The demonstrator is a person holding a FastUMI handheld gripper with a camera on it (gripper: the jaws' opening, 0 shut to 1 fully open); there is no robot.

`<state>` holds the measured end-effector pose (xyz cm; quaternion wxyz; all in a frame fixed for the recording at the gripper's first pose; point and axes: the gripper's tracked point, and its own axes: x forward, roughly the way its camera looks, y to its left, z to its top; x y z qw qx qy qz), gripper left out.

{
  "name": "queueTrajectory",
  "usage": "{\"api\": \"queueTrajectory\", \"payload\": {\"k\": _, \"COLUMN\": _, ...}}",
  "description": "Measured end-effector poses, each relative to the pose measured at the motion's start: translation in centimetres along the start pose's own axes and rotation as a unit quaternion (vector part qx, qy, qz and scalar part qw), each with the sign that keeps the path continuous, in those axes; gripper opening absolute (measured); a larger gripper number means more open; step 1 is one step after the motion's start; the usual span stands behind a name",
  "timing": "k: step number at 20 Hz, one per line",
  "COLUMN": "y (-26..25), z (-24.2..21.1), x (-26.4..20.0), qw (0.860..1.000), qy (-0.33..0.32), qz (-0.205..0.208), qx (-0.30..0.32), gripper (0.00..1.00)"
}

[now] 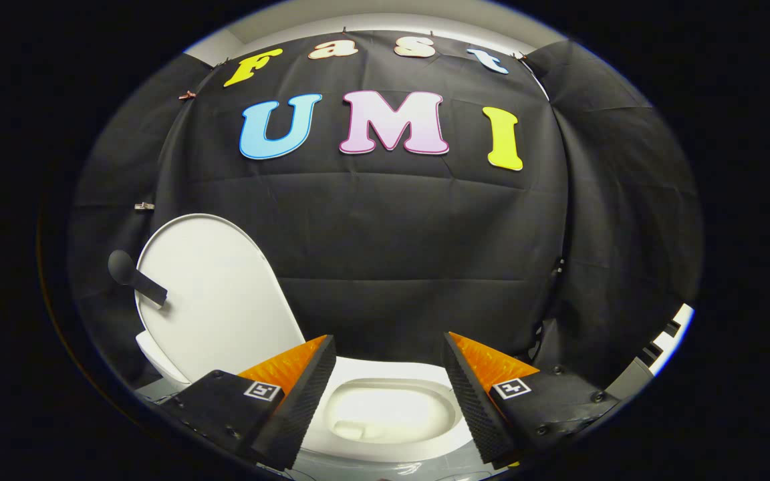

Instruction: Open the toilet lid.

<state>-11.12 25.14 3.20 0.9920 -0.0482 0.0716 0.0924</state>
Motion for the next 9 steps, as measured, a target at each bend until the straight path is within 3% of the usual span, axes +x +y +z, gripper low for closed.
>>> {"api": "queueTrajectory", "payload": {"k": 9, "y": 0.29, "z": -0.2, "x": 0.11, "qw": 1.0, "qy": 0.0, "qz": 0.003, "qx": -0.004, "gripper": 0.99}}
